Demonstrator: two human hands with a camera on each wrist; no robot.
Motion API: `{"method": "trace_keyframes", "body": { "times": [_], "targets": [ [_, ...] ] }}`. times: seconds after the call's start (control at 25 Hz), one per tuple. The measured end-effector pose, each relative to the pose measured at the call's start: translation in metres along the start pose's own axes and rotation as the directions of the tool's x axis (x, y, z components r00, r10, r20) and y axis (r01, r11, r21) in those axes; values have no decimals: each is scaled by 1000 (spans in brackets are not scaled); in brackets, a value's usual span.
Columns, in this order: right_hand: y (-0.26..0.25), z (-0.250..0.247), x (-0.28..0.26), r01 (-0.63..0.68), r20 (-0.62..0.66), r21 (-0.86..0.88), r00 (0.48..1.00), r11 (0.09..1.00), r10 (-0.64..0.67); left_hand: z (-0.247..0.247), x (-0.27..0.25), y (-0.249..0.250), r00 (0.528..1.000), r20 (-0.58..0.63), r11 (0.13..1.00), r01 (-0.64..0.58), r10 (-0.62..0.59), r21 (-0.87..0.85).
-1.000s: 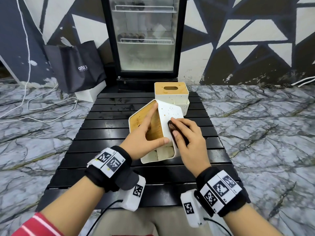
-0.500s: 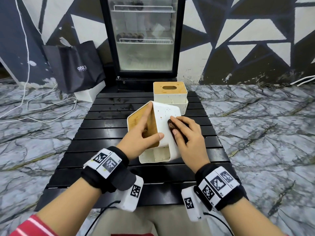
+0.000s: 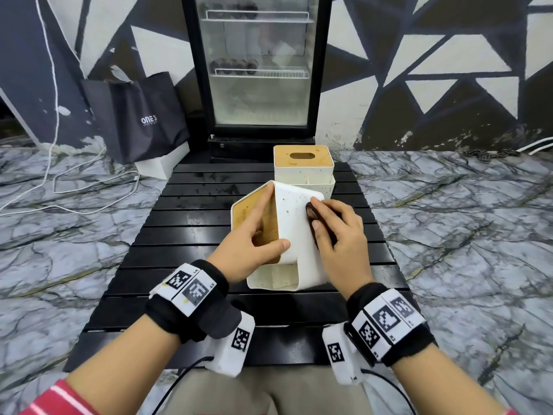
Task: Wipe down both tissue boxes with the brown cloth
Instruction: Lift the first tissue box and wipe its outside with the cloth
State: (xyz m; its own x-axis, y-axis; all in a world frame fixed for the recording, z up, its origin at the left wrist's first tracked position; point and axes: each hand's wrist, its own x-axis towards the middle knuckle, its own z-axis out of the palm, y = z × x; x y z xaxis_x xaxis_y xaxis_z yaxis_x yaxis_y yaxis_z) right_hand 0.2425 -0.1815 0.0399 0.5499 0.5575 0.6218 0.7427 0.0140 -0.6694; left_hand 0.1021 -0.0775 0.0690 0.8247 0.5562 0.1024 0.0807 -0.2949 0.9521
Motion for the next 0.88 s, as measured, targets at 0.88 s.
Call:
{"method": "trace_keyframes", "body": {
  "times": [0.88],
  "targets": [
    [-18,3,-1,124,8,4,992,992,-124,-1,3,1,1000,12,999,0,0,34]
  ]
}}
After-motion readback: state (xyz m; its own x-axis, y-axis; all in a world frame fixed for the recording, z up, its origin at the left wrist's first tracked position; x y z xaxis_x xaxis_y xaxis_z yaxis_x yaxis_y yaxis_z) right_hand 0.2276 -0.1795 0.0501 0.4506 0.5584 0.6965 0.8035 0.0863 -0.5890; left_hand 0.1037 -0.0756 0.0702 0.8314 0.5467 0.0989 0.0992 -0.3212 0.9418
